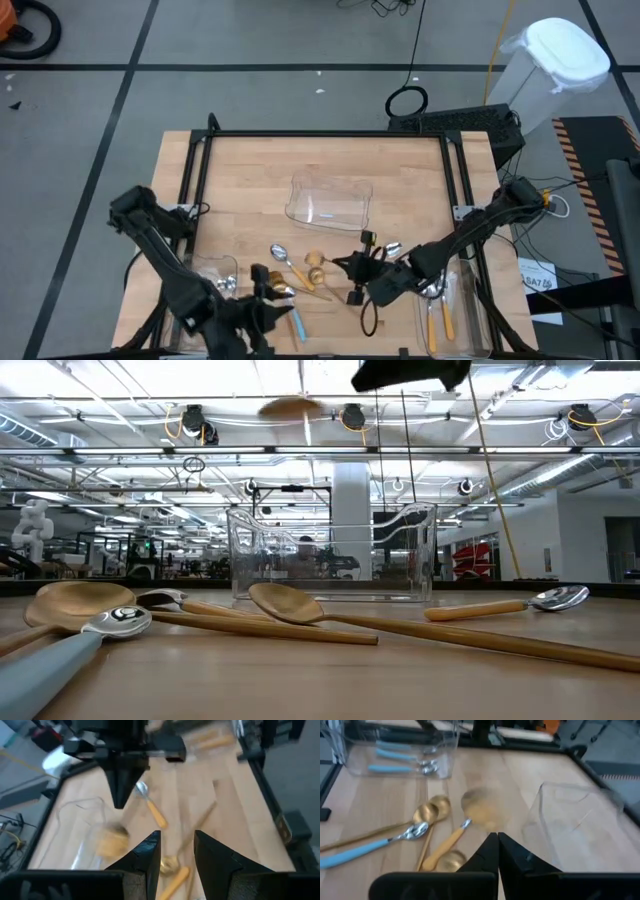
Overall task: Sort silverware by color (type)
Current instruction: Put the gold spoon into the top transparent bin
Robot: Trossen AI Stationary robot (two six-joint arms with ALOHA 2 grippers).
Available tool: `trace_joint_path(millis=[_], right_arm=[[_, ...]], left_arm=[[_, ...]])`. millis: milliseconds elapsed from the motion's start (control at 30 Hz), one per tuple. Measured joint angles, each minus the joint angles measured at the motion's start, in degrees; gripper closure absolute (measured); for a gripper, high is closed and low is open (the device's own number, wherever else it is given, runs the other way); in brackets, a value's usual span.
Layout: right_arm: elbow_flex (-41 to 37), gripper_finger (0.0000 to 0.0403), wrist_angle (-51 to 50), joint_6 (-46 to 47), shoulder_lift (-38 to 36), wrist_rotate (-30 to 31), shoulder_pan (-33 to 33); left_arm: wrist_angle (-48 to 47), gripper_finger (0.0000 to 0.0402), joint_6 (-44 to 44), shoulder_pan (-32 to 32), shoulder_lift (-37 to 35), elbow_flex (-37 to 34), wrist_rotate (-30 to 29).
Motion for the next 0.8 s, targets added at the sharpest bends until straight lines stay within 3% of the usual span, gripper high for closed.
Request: trace_joint_path(millis=[267,367,533,800], right_arm=[[0.0,0.0399,-0.6,-6.3,-4.7,-0.7,-3.6],[0.0,0.04,-2.8,-3.4,-4.1,-5.6,-4.4],[0.0,0.0401,-1.5,3.3,-0.4,-12.4,-3.2],[0.0,0.0402,6.9,10.8,9.8,-8.5,-2.9]], left_arm=[[19.4,0.0284,-2.3,0.0,-5.9,-18.9,-2.9],[26.3,0.0284,-4.7,-0.4,-5.7,-23.4,-4.7],[29.1,0.0284,-9.8,-1.8,-5.2,-24.0,-5.2],[31.7,0.0284,-7.6,-4.8,-2.3,-24.0,-8.4]])
